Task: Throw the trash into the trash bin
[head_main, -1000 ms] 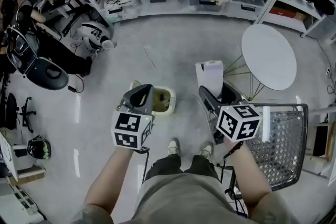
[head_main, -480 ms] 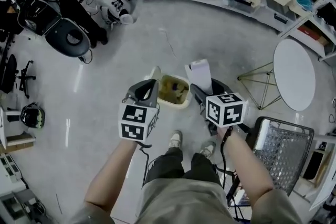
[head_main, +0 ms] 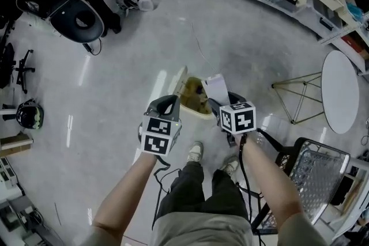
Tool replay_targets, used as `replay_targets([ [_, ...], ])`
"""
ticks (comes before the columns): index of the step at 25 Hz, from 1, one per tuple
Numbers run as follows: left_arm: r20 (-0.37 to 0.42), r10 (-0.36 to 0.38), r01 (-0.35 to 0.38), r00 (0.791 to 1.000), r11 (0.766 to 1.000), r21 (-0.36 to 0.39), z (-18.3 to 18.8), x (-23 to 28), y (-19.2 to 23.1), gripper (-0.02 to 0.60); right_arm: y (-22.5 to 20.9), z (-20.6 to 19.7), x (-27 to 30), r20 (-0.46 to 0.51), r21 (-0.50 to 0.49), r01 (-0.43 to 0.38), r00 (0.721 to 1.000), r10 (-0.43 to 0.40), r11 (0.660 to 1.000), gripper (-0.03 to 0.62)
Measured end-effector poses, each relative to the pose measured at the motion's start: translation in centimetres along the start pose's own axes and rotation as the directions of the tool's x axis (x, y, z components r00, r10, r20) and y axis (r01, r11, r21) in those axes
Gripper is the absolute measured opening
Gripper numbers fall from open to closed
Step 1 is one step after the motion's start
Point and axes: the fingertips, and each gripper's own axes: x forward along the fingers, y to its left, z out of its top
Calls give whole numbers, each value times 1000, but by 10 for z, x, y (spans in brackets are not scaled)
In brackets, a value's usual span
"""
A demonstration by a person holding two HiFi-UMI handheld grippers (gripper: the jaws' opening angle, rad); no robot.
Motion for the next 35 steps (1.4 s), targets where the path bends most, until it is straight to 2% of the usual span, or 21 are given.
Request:
replay_targets([
  [5,-35,-49,46,998,996,-80,-42,28,3,2,-12,-43,62,-90,-15,12,996,-13,1000,291],
  [10,-93,-81,72,992,992,-102,-82,52,-1,2,-29,-81,106,-164,18,35,986,-31,999,291],
  [17,-121,-84,69,989,990,-123,-109,64,5,2,-42,-88,142,-170,40,54,984,-46,998,302],
  [20,-122,-80,64,989,990,-127,-113,66,8,2,-45,-89,149,-176,44,54,983,-46,998,338],
  [25,-137,-70,53,988,991,-124,-113,59,7,2,-50,-88,132,-161,54,63,986,-53,997,324],
  [28,-138,-61,45,989,992,-120,-108,51,6,2,-50,-84,111,-140,45,67,988,-60,997,273],
  [31,-116,-47,33,992,992,-122,-97,45,7,2,-45,-70,83,-102,32,50,994,-47,998,232],
  [35,-84,-30,21,996,994,-104,-68,29,2,2,-34,-45,34,-39,-4,21,999,-21,1000,207],
])
